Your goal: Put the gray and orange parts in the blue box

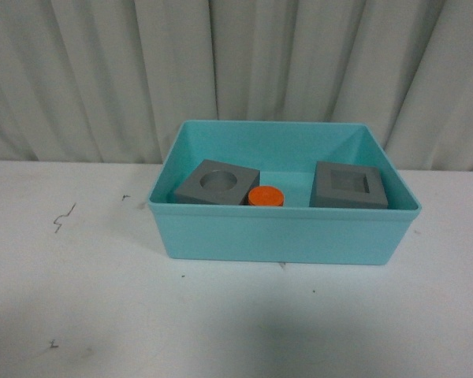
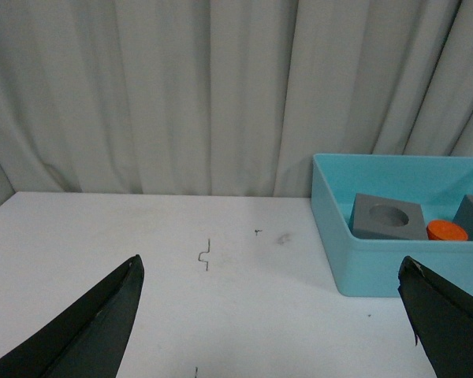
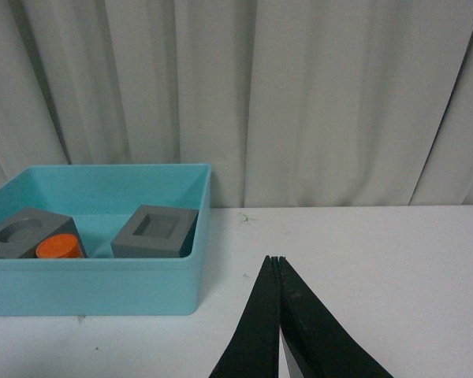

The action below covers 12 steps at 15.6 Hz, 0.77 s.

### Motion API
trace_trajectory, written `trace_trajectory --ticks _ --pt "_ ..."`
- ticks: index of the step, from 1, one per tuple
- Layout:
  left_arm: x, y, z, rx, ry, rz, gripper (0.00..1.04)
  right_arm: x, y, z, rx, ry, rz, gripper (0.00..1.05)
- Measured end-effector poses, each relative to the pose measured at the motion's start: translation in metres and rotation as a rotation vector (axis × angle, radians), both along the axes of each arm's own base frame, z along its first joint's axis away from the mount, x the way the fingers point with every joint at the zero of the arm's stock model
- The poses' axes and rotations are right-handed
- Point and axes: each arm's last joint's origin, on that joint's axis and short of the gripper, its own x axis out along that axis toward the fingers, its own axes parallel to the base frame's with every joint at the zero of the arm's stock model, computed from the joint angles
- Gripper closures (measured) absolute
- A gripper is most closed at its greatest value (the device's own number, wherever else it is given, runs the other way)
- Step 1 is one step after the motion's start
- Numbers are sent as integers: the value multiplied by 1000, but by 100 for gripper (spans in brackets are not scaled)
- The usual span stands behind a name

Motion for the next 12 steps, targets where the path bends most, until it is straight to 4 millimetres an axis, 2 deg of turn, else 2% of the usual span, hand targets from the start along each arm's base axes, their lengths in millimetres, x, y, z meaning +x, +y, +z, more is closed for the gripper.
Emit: trace_trajectory --ticks 11,12 --pt "0 0 0 0 0 0 7 -16 0 0 0 -5 0 103" --pt "0 0 0 0 0 0 7 -21 0 -4 0 38 -1 103"
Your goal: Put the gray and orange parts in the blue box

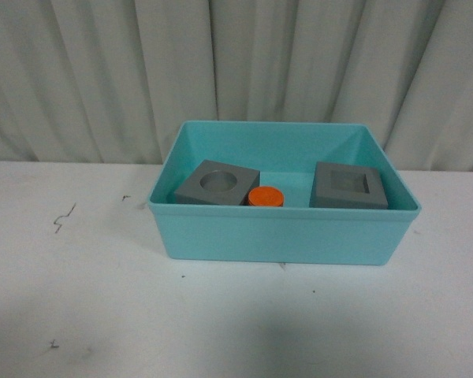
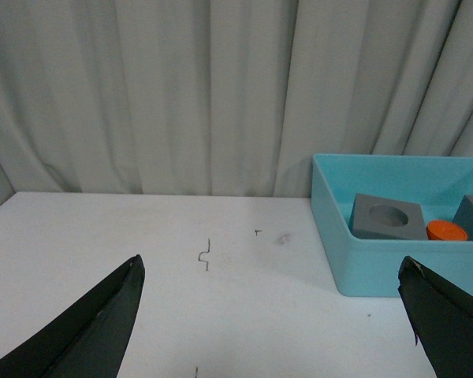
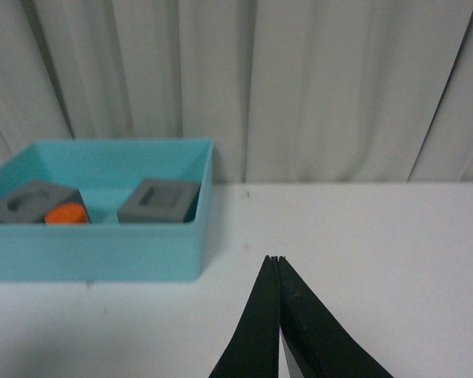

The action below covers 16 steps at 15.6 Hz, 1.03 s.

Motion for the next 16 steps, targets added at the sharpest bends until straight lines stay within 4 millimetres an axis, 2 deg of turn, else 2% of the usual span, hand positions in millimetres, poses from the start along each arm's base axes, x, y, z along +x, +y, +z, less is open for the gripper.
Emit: trace_trajectory --ticks 1,6,8,9,10,12,13,16 --pt "0 0 0 0 0 2 7 -6 0 2 0 -40 2 103" --pt "0 0 0 0 0 1 7 -6 0 2 0 -35 1 103" --pt "0 0 0 0 0 0 7 -6 0 2 0 -35 1 84" --pt "0 0 0 0 0 0 7 -6 0 2 0 -35 1 68" --pt "0 0 0 0 0 0 7 -6 0 2 0 -35 1 60" --pt "0 0 0 0 0 0 7 -6 0 2 0 -35 1 31" --pt "0 0 0 0 0 0 7 -6 0 2 0 -35 1 20" --pt "0 0 0 0 0 0 7 -6 0 2 0 -35 1 4"
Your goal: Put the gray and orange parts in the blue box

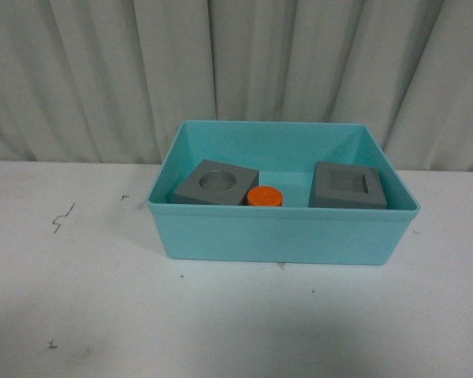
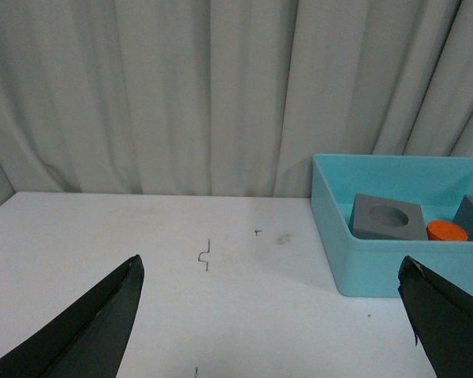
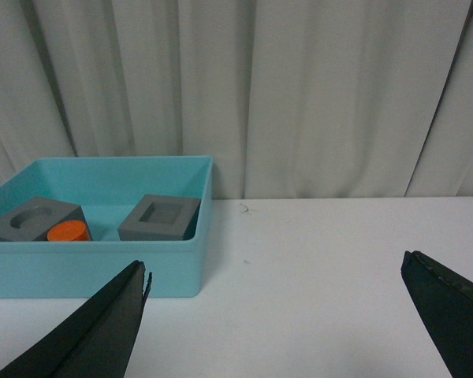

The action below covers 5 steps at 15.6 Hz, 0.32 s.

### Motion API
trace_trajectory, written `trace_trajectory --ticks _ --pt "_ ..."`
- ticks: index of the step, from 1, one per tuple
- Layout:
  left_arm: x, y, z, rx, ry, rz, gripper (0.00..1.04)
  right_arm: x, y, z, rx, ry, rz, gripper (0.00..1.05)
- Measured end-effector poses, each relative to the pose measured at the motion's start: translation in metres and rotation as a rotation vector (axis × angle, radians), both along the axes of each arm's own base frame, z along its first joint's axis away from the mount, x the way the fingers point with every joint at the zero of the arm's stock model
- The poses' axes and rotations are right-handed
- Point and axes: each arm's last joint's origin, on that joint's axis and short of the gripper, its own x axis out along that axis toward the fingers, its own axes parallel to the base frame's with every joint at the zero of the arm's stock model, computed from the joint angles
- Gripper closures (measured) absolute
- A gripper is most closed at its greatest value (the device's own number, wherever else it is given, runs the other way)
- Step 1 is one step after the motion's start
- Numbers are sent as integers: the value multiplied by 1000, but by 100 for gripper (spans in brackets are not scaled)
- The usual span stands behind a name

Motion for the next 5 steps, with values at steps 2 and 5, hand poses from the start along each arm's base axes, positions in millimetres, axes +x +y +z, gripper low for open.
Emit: trace_trajectory --ticks 2,5 --pt "0 0 0 0 0 0 7 0 0 0 0 0 0 6" --pt "0 0 0 0 0 0 7 0 0 0 0 0 0 6"
